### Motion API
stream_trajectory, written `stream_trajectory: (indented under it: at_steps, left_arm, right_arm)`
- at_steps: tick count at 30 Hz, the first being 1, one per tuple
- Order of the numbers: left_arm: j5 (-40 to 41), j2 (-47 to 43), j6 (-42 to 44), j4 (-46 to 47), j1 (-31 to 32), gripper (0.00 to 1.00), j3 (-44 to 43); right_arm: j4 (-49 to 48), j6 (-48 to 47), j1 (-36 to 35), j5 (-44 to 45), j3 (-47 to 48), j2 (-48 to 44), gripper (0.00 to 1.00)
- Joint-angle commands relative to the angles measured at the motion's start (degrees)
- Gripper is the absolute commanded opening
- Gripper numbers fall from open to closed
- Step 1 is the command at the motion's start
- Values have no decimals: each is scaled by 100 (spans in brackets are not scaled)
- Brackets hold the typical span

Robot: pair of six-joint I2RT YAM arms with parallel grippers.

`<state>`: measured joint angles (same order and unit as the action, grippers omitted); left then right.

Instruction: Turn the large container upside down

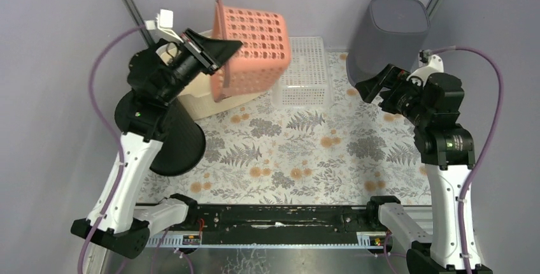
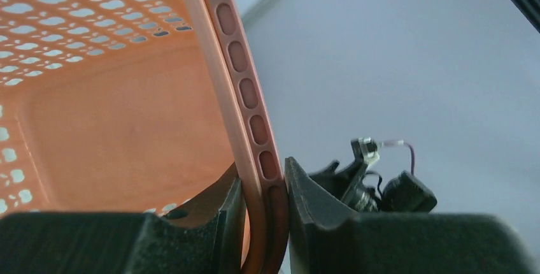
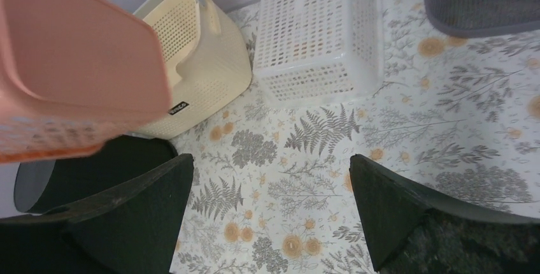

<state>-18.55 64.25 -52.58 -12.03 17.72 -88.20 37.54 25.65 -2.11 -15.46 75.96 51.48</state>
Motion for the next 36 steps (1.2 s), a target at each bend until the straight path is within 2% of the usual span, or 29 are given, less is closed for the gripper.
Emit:
stream_trajectory:
  at_steps: [1,6,13,17,22,25,30,32,36]
  left_arm:
    - [-991,-326,-1696,2428,173,1,1321]
    - [-407,-506,-2573,3836,1145,1,2544]
    - [646,198,-3369,6206,2339,0,3646]
    - [1333,914,-3830,7794,2889,0,4164]
    - [1979,2277,-4444,10282,3286,1,4713]
    - [2091,2788,-4528,10437,3312,2,4964]
    - [2388,2800,-4233,10397,3309,7,5510]
    - [2460,2820,-4300,10403,3287,14,5784]
    - [2354,2816,-4331,10417,3169,44,6357]
  right_arm:
    - [975,-437,-27,526,793,-89,99]
    - [1604,-683,-35,1099,1498,-10,99]
    - [1821,-722,-26,1185,1697,85,99]
    - [1853,-779,-26,1179,1726,225,99]
    - [1796,-886,-33,1300,1601,399,99]
    - [1704,-916,-28,1299,1416,428,99]
    - [1549,-963,-27,1242,1161,446,99]
    - [1476,-966,-26,1184,1077,470,99]
    - [1331,-986,-28,1054,907,494,99]
